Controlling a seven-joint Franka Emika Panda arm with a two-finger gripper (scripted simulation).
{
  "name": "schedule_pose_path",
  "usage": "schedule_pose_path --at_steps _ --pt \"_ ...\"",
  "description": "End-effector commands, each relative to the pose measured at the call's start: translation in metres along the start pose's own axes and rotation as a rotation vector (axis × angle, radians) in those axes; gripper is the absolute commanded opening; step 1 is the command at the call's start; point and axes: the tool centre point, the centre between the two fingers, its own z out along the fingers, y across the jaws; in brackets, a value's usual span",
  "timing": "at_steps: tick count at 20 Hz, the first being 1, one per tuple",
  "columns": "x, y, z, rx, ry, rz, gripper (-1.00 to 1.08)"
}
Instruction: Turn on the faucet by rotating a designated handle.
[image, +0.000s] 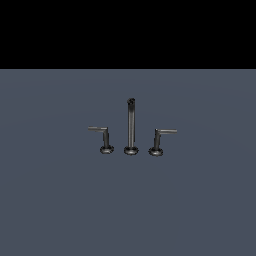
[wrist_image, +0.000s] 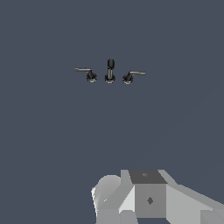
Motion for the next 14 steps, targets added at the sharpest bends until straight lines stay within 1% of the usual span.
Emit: schedule_pose_path --at_steps 1,8,14 --pt "0.0 0.0 0.0 0.0 0.0 0.0 -1.0" --pt "0.001 -0.005 0.006 0.0 -0.001 0.026 -1.0" --pt "0.005 -0.018 0.022 -0.001 -0.004 0.089 -1.0"
